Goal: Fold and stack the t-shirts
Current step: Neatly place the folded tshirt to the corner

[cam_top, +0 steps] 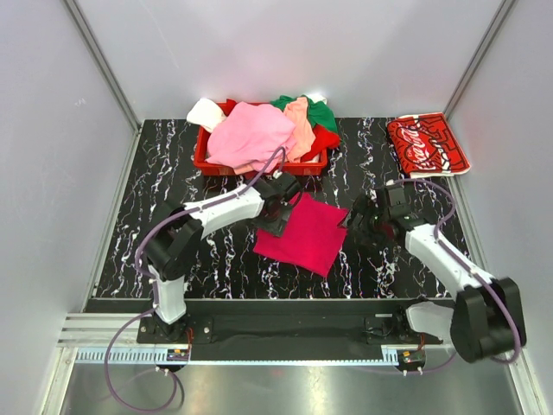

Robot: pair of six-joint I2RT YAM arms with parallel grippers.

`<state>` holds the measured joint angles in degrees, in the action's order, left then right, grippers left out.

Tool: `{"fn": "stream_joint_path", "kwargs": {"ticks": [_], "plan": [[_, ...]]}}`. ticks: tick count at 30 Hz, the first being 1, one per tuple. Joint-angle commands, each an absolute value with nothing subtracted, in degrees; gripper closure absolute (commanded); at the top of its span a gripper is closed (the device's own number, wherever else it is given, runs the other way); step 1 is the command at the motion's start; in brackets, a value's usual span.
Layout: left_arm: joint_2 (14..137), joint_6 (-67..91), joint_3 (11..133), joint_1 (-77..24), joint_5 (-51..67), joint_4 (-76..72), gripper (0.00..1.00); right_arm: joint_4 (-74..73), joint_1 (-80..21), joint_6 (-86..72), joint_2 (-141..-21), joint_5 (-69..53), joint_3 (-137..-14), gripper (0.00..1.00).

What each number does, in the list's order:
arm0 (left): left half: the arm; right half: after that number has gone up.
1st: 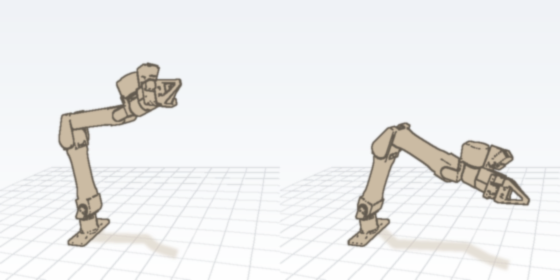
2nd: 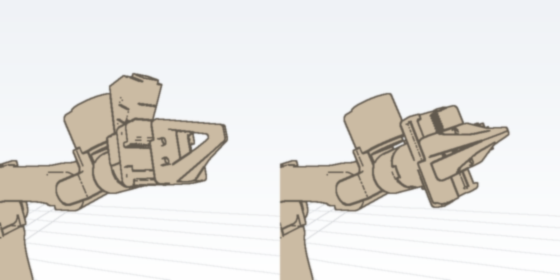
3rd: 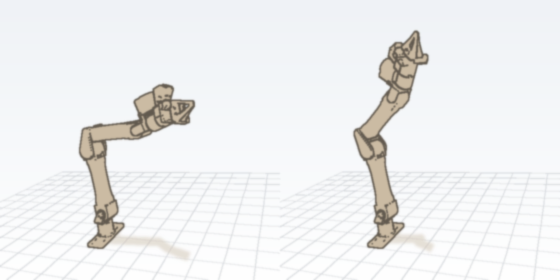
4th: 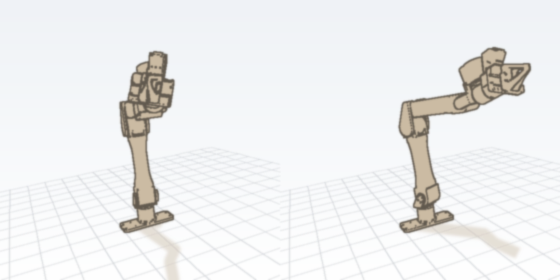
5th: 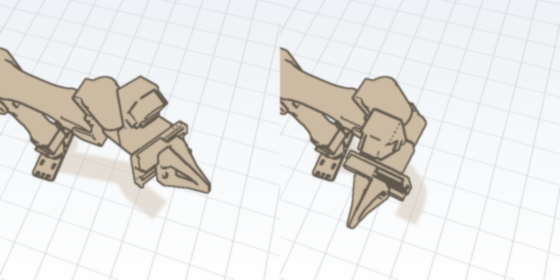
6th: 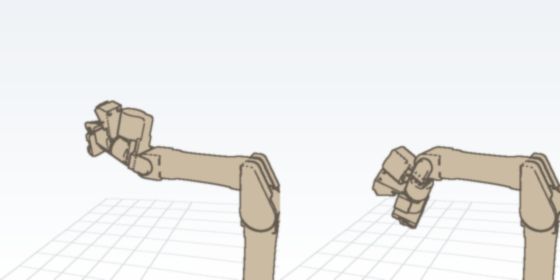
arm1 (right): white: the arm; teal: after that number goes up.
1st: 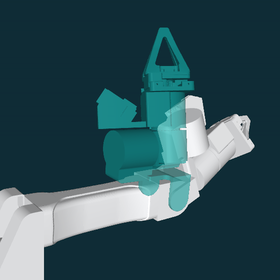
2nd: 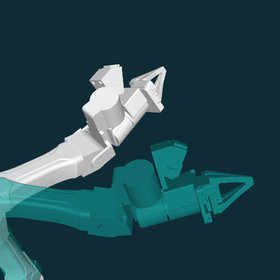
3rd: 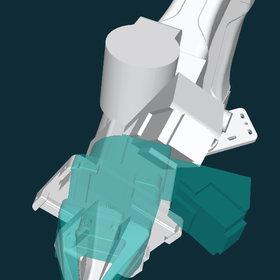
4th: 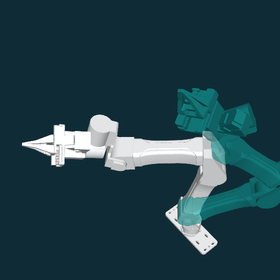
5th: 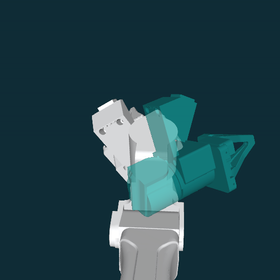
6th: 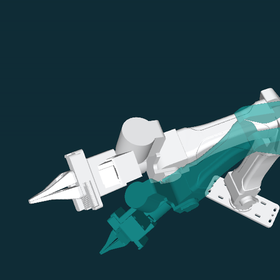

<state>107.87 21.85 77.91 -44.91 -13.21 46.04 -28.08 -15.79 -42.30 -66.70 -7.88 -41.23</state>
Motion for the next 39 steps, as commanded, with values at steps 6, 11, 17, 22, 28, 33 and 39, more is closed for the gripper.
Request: {"fn": "stream_joint_path", "kwargs": {"ticks": [6, 11, 17, 22, 28, 33, 39], "plan": [[102.40, 19.86, 86.30, -44.30, -17.05, 55.71, 0.34, -10.91, -14.06, -43.33, -83.73, -13.10, -37.62, 0.00], [96.51, 20.21, 86.05, -44.30, -17.14, 57.65, 0.34, -2.47, -13.97, -45.87, -92.62, -14.06, -37.00, 0.01], [87.20, 21.79, 83.06, -44.21, -17.58, 60.03, 0.34, 13.16, -14.32, -52.64, -102.29, -17.57, -31.03, 0.30], [78.86, 23.29, 79.11, -43.86, -16.27, 60.56, 0.33, 26.25, -15.99, -55.54, -104.50, -19.07, -25.23, 0.75], [69.36, 23.29, 72.25, -40.79, -11.43, 59.42, 0.32, 45.33, -16.35, -57.83, -108.54, -26.27, -23.47, 1.00], [61.20, 21.19, 68.74, -36.22, -10.63, 59.07, 0.32, 32.28, -16.08, -50.85, -99.35, -26.48, -26.08, 1.00], [54.50, 18.90, 63.72, -33.49, -7.83, 54.76, 0.32, -9.74, -15.82, -31.43, -79.12, -10.39, -41.64, 1.00]]}}
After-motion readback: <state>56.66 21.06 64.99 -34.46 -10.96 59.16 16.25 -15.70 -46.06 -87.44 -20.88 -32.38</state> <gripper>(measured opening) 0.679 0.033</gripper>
